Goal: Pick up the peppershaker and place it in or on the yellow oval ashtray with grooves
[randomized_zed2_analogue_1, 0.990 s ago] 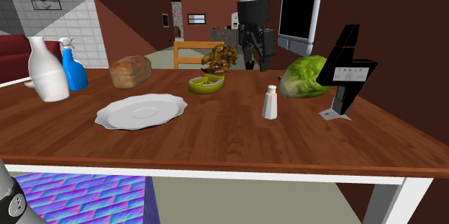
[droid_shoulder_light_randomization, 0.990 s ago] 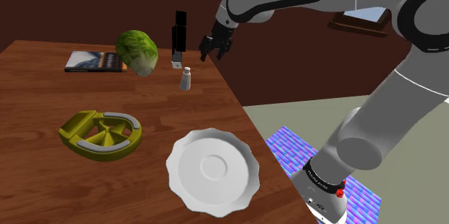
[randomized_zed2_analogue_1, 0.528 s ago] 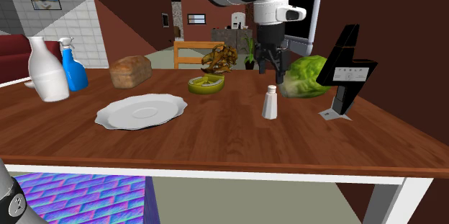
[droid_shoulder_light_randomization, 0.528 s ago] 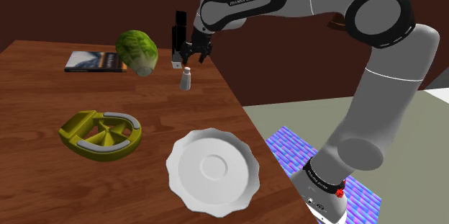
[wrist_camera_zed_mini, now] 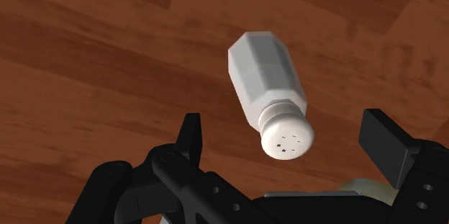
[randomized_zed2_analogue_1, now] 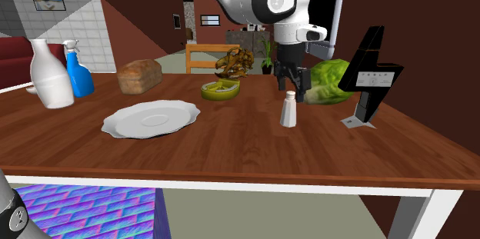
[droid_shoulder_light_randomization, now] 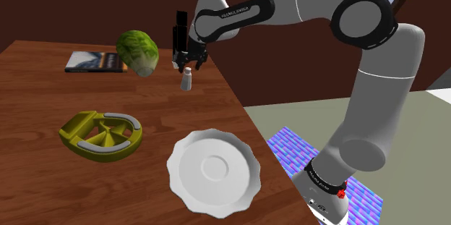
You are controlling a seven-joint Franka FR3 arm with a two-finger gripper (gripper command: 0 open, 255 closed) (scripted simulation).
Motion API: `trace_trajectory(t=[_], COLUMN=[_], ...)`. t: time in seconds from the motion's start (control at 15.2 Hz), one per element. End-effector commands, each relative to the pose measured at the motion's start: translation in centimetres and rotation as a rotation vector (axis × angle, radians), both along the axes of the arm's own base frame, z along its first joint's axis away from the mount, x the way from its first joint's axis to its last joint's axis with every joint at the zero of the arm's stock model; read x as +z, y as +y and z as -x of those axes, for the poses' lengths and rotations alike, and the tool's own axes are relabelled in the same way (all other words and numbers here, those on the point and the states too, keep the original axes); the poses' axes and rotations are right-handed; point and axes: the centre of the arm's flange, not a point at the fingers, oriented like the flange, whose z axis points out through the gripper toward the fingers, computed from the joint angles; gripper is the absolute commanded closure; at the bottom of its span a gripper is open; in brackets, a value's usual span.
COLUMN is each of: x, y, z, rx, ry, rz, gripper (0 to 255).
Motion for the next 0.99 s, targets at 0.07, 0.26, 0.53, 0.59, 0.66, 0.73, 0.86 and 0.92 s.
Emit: trace_trajectory(t=[0.07,0.26,0.53,0.59,0.66,0.73,0.86,0.92], x=[-0.56,-0.56,-0.56,-0.56,-0.56,-0.56,-0.56,-0.57], y=[0.14,0.14,0.14,0.14,0.14,0.14,0.15,0.15], z=[-0.21,-0.21,-0.21,-0.21,-0.21,-0.21,-0.20,-0.21], rx=[0.000,0.000,0.000,0.000,0.000,0.000,0.000,0.000], ry=[0.000,0.000,0.000,0.000,0.000,0.000,0.000,0.000], rz=[0.000,0.000,0.000,0.000,0.000,0.000,0.000,0.000], gripper=[0,0,255,255,255,255,255,255])
